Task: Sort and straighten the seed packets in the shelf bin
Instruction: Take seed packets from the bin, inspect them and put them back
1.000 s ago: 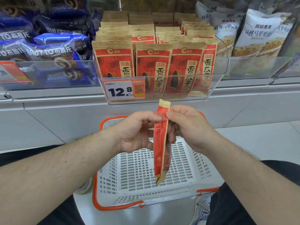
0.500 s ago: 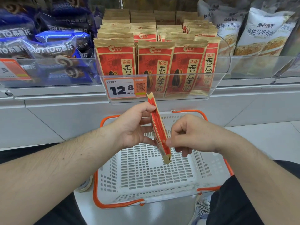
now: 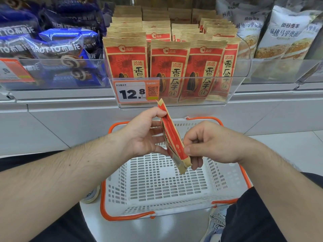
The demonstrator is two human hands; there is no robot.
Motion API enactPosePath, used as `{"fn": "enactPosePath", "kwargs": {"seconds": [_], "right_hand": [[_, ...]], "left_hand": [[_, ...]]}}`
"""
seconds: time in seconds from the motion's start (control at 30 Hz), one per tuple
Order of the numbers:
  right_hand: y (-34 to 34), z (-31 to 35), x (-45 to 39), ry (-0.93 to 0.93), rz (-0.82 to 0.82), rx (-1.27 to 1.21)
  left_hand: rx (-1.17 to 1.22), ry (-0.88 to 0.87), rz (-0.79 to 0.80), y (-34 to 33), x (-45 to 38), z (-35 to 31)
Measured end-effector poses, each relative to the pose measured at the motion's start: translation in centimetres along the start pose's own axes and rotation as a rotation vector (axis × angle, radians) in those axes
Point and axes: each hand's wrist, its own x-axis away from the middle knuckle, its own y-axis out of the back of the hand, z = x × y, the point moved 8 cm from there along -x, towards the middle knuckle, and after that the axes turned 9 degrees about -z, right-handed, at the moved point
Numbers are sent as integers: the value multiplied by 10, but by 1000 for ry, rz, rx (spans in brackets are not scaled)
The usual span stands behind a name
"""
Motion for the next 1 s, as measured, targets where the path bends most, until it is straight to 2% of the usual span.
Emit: {"fn": "enactPosePath", "kwargs": {"seconds": [0.13, 0.23, 0.3, 0.33, 0.4, 0.5, 0.67, 0.9, 1.0], "right_hand": [[3, 4, -1, 29, -84, -47], [21, -6, -9, 9, -337, -131], [33, -23, -14, -99, -478, -169], [33, -31, -15, -172, -469, -200], [21, -41, -18, -264, -335, -312], [5, -35, -20, -222, -192, -438], [9, -34, -22, -181, -271, -418], [20, -37, -24, -157, -467, -440], [24, -36, -23, -142, -477, -426]], "left_hand": [[34, -44, 46, -2, -1, -6], [70, -70, 138, -9, 3, -10], [119, -92, 216, -15, 7, -12], [147, -105, 257, -17, 9, -14], [173, -118, 317, -20, 10, -17], [197, -129, 369, -21, 13, -20], [151, -137, 248, -16, 14, -21], [-37, -366, 79, -7, 16, -37], [-98, -402, 3, -1, 15, -43]]}}
